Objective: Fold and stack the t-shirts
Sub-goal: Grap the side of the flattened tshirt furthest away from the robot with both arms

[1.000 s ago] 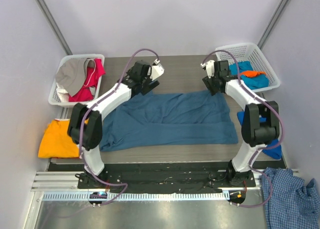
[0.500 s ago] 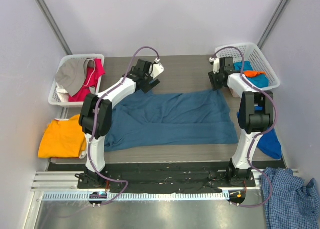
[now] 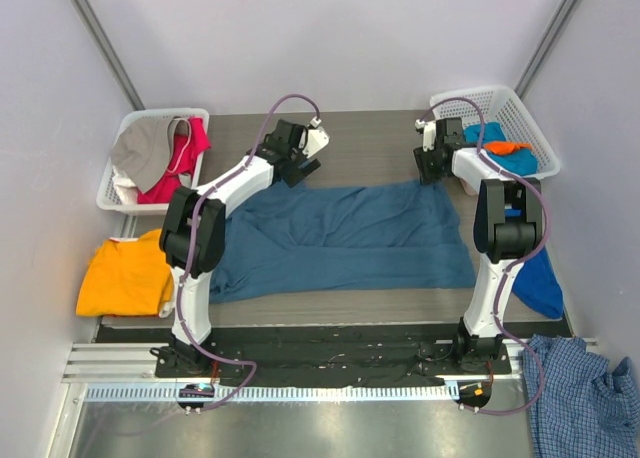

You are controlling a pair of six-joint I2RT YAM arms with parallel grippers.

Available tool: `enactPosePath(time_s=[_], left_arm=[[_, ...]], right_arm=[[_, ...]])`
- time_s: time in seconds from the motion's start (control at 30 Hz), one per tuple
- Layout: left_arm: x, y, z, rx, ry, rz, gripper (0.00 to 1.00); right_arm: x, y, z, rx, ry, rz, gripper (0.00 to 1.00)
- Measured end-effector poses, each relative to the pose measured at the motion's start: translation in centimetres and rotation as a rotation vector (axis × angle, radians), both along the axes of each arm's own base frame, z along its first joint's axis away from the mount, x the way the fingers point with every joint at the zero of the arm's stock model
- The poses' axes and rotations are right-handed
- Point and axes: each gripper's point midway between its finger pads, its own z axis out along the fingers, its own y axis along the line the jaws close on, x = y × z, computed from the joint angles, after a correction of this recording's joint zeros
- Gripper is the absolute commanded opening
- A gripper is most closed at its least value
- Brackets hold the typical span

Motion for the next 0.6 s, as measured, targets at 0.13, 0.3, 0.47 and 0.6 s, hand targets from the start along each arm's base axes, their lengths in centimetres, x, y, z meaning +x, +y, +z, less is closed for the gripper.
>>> enactPosePath(time_s=[0.13, 0.3, 0.47, 0.6], left_arm=[[0.05, 0.11, 0.06, 0.005, -0.004, 0.004, 1.0], [0.09, 0.18, -0.03, 0.011, -0.007, 0.002, 1.0], [-0.02, 0.38, -0.37, 0.028, -0.005, -0.004, 1.0], [-0.08, 0.5, -0.6, 0.034, -0.004, -0.003, 1.0]], right_arm=[[0.0, -0.08, -0.07, 0.0, 0.001, -0.001, 0.36], [0.07, -0.2, -0.35, 0.0, 0.006, -0.002, 0.2], [0.34, -0.23, -0.84, 0.0, 0.011, -0.004, 0.07], [0.36, -0.27, -0.93, 0.0, 0.013, -0.005, 0.01]])
